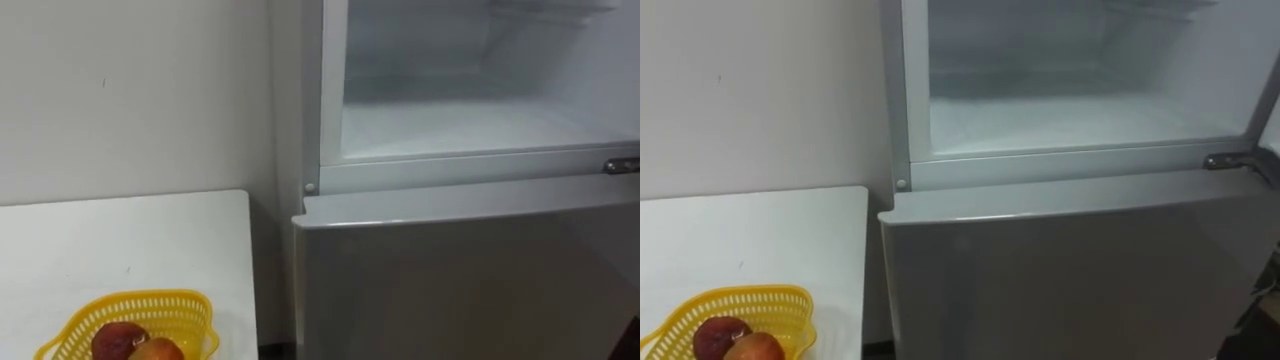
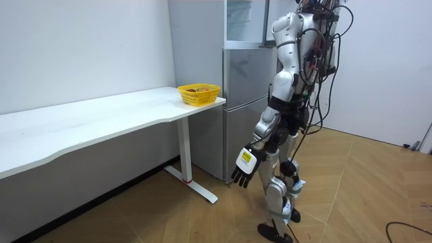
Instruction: Retrieve from the upper fridge
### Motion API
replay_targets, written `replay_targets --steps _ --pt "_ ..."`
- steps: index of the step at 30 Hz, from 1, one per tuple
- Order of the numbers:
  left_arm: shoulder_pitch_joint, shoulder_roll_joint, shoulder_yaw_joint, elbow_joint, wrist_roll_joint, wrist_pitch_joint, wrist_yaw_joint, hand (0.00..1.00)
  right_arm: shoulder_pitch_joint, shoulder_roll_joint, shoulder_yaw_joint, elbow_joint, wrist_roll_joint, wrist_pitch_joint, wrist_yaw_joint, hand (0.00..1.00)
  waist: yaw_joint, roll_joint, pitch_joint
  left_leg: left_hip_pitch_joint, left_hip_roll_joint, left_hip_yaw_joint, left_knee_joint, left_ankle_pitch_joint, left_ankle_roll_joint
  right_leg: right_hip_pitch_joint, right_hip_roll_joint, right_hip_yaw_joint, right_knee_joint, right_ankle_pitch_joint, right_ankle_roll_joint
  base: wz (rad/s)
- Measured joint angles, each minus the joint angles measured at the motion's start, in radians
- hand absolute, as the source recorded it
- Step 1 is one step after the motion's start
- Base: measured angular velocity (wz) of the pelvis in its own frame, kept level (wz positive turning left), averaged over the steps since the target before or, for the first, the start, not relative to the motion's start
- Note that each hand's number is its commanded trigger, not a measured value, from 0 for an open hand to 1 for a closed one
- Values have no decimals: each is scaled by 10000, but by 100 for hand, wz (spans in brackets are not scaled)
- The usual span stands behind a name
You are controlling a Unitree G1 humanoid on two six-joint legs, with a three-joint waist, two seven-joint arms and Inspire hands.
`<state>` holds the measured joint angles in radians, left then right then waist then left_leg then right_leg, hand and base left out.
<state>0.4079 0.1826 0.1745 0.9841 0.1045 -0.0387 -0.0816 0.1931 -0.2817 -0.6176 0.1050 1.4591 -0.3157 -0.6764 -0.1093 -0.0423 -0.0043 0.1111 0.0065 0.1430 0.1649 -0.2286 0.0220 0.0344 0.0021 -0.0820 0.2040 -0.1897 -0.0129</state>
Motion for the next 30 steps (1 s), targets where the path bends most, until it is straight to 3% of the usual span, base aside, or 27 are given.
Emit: replay_targets --steps 5,9,16,30 --pt "13 -32 422 -43 110 -1 -114 0 -574 -24 -324 -186 -20 127 1274 0 0 6 -4 -12 10 -9 -1 0 0 -26 8 23 29 -5 -9 1" --pt "151 -142 606 -73 166 0 -88 0 -633 -97 -347 -771 -114 337 1706 0 -1 -1 -12 -16 8 -31 1 0 -1 -17 6 4 68 -6 -10 1" --pt "225 -139 871 -90 171 -52 -91 0 -870 -746 -433 -1699 -182 555 2709 0 7 -18 -12 26 7 -25 28 0 -1 37 0 -15 43 -4 -13 0" --pt "263 -201 867 194 436 -124 99 0 -1343 -753 -617 -2332 -300 538 3524 0 87 -53 25 148 7 -34 27 0 -1 158 -7 -14 17 -6 -13 0"
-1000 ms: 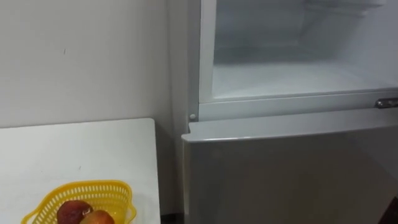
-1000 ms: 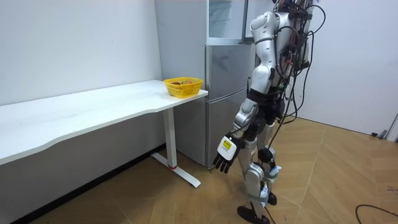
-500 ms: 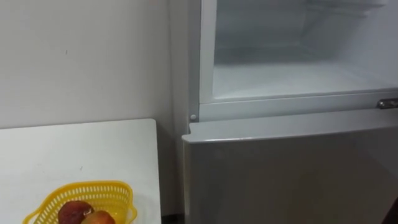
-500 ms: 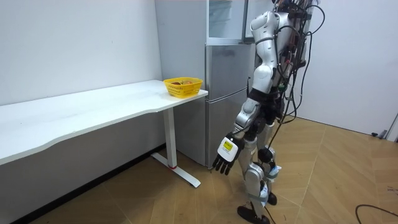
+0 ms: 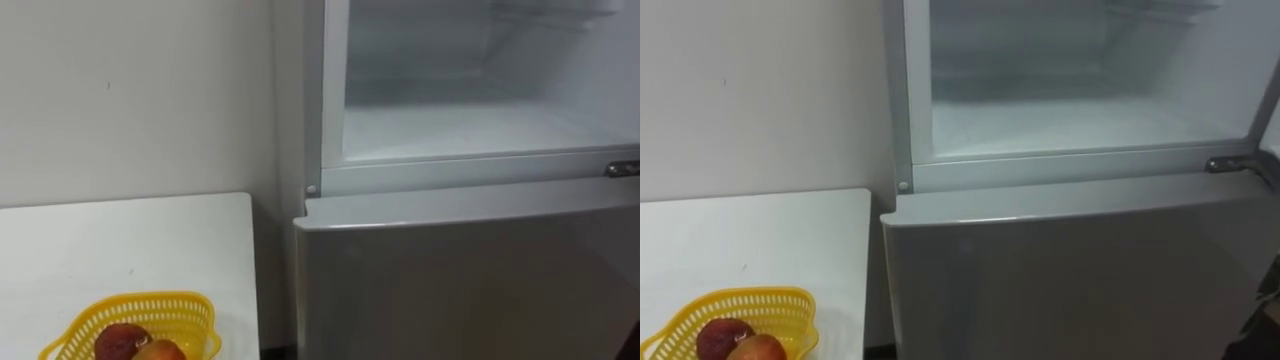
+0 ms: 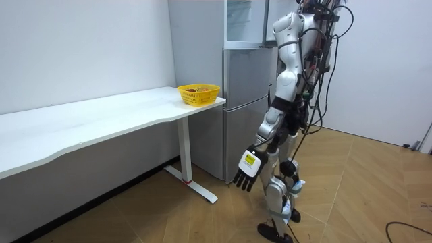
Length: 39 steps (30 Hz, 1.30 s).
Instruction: Retrieve from the upper fridge
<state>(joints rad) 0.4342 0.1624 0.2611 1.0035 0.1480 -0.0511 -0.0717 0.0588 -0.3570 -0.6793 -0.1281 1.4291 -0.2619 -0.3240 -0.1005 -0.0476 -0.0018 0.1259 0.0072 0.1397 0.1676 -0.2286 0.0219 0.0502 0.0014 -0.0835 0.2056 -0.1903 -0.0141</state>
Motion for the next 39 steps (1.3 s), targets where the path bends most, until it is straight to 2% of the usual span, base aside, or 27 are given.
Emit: replay_targets --steps 9,13,16,21,27,32,36,39 --pt "-24 -40 85 100 245 1 -160 0 -60 1 446 -3 -1960 33 279 0 141 -20 23 -56 -20 -43 -1 0 0 -160 -34 -13 196 -73 -15 -1" --pt "-83 -62 86 395 279 2 -324 0 -317 1 980 -15 -2579 43 450 0 187 -24 26 -100 -8 -45 14 1 0 -248 -24 -14 329 -75 -25 0" --pt "-131 -95 88 468 539 0 -466 0 -811 -43 1081 -256 -3033 238 512 0 202 -71 46 -126 2 -67 32 3 -3 -309 -28 -46 335 -79 -40 0" --pt "-238 -114 86 752 633 10 -473 0 -1641 -78 1316 -576 -4202 228 1134 0 293 -182 42 -177 3 -129 153 4 -5 -267 -80 -216 339 -80 -57 6" --pt "-330 -60 -156 763 632 157 -465 0 -2000 -143 1995 -574 -5346 523 1160 0 591 -300 41 -184 -39 -383 221 4 -4 -139 -174 -545 311 -97 -57 14" --pt "-351 1 -409 817 625 495 -530 0 -2020 -161 2413 -367 -7190 906 1408 0 828 -415 59 -99 -35 -632 289 3 -6 210 -164 -721 125 -79 -64 12" --pt "-431 88 -751 808 605 598 -780 0 -2127 -127 2948 -306 -8474 846 1477 0 1051 -409 62 -102 -10 -635 324 2 -8 194 -152 -723 143 -66 -87 -4" --pt "-553 145 -973 776 612 654 -1008 0 -2146 -161 3078 -191 -8658 830 1552 0 1087 -412 62 -96 -1 -639 334 8 -17 220 -160 -722 188 -51 -111 -2"
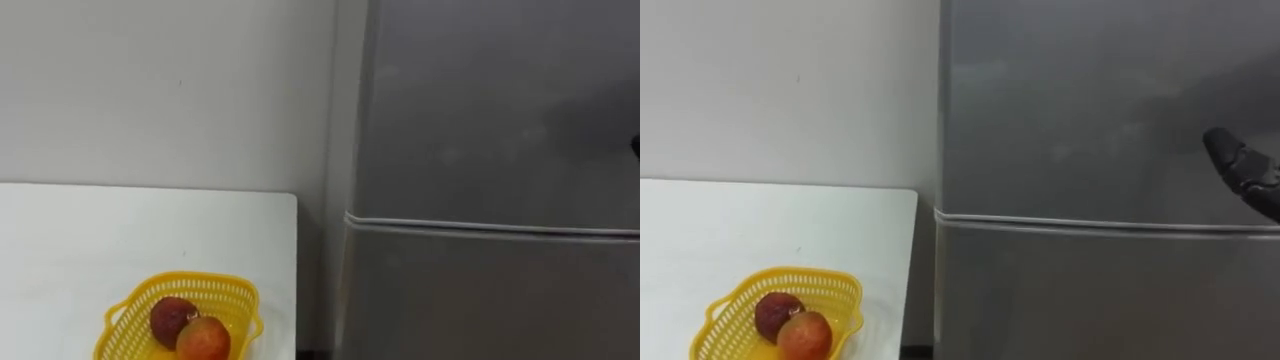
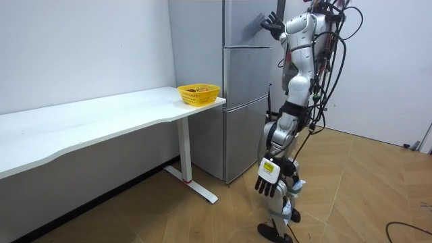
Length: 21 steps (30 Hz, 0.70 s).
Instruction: Retrieve from the upper fridge
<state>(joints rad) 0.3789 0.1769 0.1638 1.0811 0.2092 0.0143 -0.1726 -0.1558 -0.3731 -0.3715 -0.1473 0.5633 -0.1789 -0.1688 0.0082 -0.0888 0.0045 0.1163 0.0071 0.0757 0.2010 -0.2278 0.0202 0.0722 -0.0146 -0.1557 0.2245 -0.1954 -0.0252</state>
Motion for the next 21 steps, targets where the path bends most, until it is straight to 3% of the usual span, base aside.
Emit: replay_targets --steps 8,16,19,21 --pt "-135 275 -498 90 16 -89 -120 0 -105 -3 367 363 -120 -231 16 0 146 -39 12 -1 31 -31 -34 12 -47 -42 68 38 156 -6 -39 0" --pt "-114 276 -498 135 -9 -109 -46 0 -104 -5 356 460 -107 -350 81 0 114 15 18 -1 47 -31 21 9 -56 -8 34 21 118 32 -76 0" --pt "-110 269 -498 165 -5 -180 100 0 -104 -6 349 361 -50 -342 76 0 66 109 -58 -4 37 -51 -32 9 -56 -29 33 10 119 27 -69 1" --pt "-61 267 -483 156 -4 -207 113 0 -103 -10 271 284 212 -328 65 0 -62 116 -63 6 23 -58 -31 9 -56 -3 40 10 112 17 -54 6"
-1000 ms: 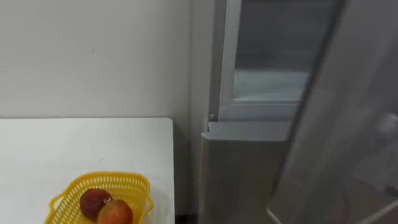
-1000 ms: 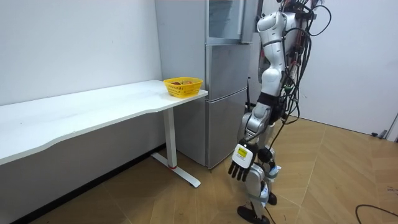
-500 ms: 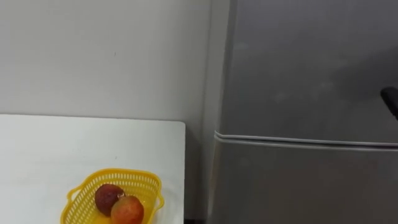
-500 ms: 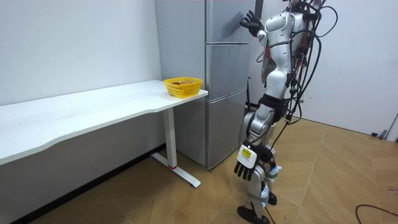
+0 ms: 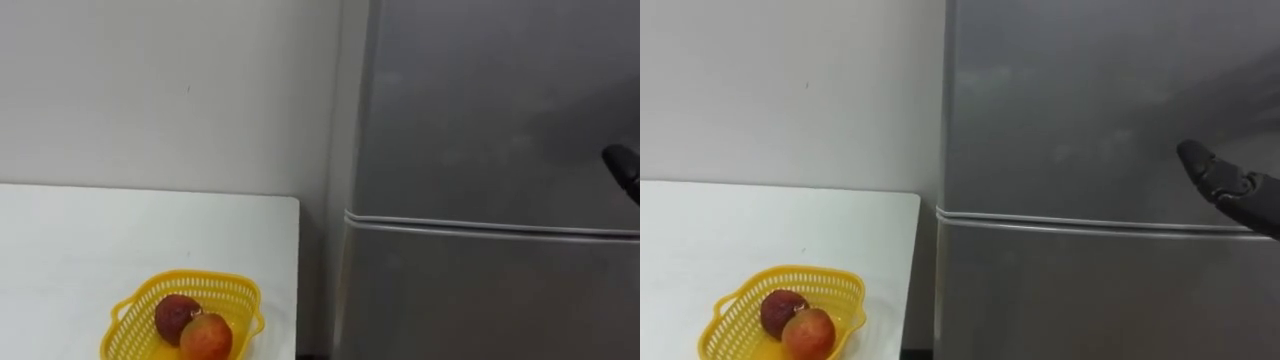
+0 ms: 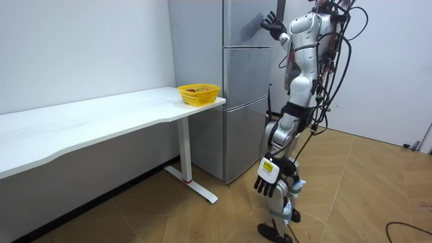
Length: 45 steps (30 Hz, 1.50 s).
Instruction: Retrieve from the upper fridge
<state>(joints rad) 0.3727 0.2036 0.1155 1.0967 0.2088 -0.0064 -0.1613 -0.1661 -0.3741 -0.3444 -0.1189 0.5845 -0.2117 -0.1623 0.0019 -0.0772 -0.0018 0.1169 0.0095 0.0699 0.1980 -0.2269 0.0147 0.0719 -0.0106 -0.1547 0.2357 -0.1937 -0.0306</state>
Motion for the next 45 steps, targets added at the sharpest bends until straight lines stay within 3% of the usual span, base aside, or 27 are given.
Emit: replay_targets --steps 9,12,17,24,27,31,32,34,39,45 --pt "132 -4 450 -170 20 -162 156 0 3 -488 -59 -298 -14 199 -401 0 -506 6 12 -3 -34 -30 -9 3 5 107 22 -2 -158 12 43 3" --pt "131 3 657 -189 17 -215 200 0 72 -673 -539 -325 -28 211 -621 0 -633 -57 18 -46 -38 -74 -6 1 6 103 -27 -3 -216 2 56 8" --pt "203 22 824 -406 21 -233 401 0 833 -985 -2044 -379 266 201 -1407 0 -945 -85 -34 -185 -47 -150 -20 -5 8 -14 -31 -92 -348 -2 73 6" --pt "199 22 1169 -494 4 -239 758 0 2392 -968 -2970 898 605 109 -2651 0 -1157 122 -44 -170 -33 134 -44 -3 8 18 -12 112 -348 2 74 -9" --pt "198 -9 1143 -744 4 -192 996 0 3127 -598 -3050 2080 790 165 -3049 0 -1209 198 -20 -153 -2 276 -104 -4 8 -14 0 148 -338 2 74 -4" --pt "79 -167 1146 -927 -17 -81 1295 0 3668 551 -3060 3797 1266 228 -3445 0 -1343 400 -12 -138 14 368 -185 -4 8 -74 19 227 -335 -8 77 -1" --pt "43 -178 1146 -952 -35 -45 1291 0 3706 829 -3060 4201 1323 409 -3645 0 -1356 443 -13 -102 11 387 -227 -4 8 -184 18 263 -294 -37 84 -9" --pt "49 -188 1146 -1060 -69 17 1292 0 3742 1119 -3055 4765 1624 517 -3872 0 -1384 489 -26 -44 15 411 -297 -2 9 -188 34 312 -270 -45 83 -8" --pt "16 -368 1123 -1257 -71 57 1297 0 3884 1288 -2570 6479 2554 502 -4092 0 -1346 451 -33 -21 2 419 -312 -1 11 -177 46 386 -273 -49 91 -3" --pt "-104 -399 739 -1064 -202 93 1300 0 3746 1916 -1728 9318 2658 613 -3782 0 -1273 449 -37 27 -12 433 -301 0 11 -22 103 399 -328 -44 93 1"
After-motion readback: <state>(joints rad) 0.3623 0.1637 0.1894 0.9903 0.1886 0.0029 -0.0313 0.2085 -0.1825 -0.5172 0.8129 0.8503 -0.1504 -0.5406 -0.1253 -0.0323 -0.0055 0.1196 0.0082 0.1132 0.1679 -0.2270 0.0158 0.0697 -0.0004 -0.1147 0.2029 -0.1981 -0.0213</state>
